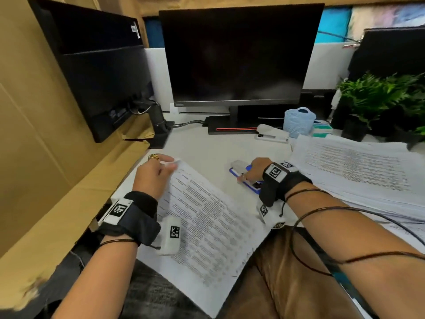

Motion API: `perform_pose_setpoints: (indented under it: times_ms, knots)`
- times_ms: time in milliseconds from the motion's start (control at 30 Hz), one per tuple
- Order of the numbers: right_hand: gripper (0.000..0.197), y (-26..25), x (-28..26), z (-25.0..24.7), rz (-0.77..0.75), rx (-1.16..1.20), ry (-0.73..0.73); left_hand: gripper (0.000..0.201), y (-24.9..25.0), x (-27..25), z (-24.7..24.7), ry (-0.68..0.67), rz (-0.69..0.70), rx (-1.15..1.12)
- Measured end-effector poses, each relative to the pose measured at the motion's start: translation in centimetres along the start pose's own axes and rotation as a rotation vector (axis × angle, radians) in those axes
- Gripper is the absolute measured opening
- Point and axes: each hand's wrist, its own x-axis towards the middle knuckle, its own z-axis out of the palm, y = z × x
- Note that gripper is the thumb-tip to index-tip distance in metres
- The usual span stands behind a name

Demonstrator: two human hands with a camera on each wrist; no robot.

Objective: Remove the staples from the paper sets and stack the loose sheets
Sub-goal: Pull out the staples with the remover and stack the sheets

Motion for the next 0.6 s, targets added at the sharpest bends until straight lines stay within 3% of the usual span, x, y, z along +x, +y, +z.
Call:
perform_pose_setpoints:
  times_ms: [67,200,267,333,400,600]
  knots:
    - [0.043,0.1,0.2,0.2,0.009,0.004,0.005,0.025,0.3,0.0,0.2,-0.037,0.021,0.024]
    - [0.048,0.3,-0.7,0.2,0.061,0.169,0.101,0.022,1.3,-0.6,0.9,-0.077,0.068,0.042]
    - [0.048,0.4,-1.6,-0.2,0.038,0.386,0.179,0.025,1.7,-0.7,1.4,-0.076,0.083,0.089]
    - [0.039,0.3,-3.1,-0.6,-0.043,0.776,0.228,0.026,2.4,-0.9,2.0,-0.099,0.091,0.077]
    - [0.033,-0.3,-5.3,-0.7,-0.13,1.069,0.205,0.023,3.2,-1.1,2.4,-0.135,0.116,0.028]
    - [0.005,-0.8,-9.7,0.1,-0.185,1.565,-0.036,0.012,5.4,-1.6,3.4,-0.105,0.103,-0.097]
